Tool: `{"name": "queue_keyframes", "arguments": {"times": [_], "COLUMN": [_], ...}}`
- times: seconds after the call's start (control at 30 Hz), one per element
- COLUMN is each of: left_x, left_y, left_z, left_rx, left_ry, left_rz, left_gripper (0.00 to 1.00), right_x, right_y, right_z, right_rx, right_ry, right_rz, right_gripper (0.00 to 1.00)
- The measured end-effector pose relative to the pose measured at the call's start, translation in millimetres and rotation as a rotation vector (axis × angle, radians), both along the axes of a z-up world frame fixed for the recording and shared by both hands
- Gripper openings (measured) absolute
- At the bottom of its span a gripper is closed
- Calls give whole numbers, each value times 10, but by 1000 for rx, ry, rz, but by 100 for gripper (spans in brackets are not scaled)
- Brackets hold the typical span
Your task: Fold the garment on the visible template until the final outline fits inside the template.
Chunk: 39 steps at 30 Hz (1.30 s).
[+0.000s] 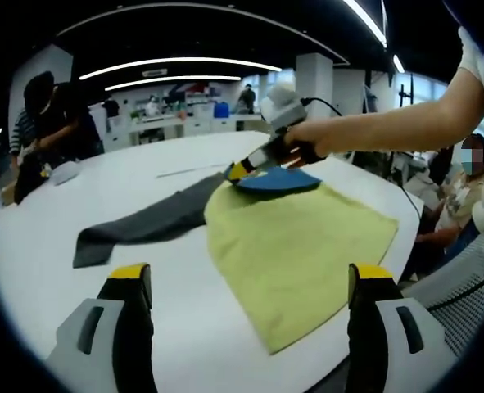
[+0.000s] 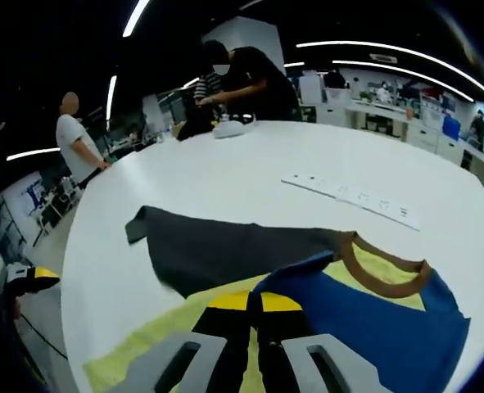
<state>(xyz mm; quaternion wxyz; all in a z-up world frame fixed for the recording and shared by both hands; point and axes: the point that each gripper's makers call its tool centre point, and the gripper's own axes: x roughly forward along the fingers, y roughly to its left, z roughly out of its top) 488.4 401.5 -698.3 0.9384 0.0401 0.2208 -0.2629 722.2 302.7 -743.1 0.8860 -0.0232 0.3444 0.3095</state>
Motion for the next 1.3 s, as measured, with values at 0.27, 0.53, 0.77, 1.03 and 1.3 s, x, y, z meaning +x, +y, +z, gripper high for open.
{"name": "queue_keyframes", "arguments": {"times": [0.27, 0.53, 0.77, 1.03, 1.3], "left_x": [-6, 7, 24, 50, 66], "left_y": [24, 39, 3, -43, -116], "left_z": [-15, -6, 23, 63, 89], "left_rx": [-1, 3, 8, 8, 5], "left_ry": [4, -2, -9, -19, -26], "left_rz": [9, 7, -1, -10, -26], "left_gripper": [97, 98, 99, 99, 99], "right_x": [-18, -122, -120, -102, -137], "right_y": [87, 208, 67, -230, -571], "right_z": [-173, -225, -147, -4, 144], "right_rx": [20, 38, 24, 28, 53], "right_ry": [47, 65, 39, 17, -1], "right_rz": [-31, 5, 10, -4, -21], "right_gripper": [0, 5, 31, 51, 61]}}
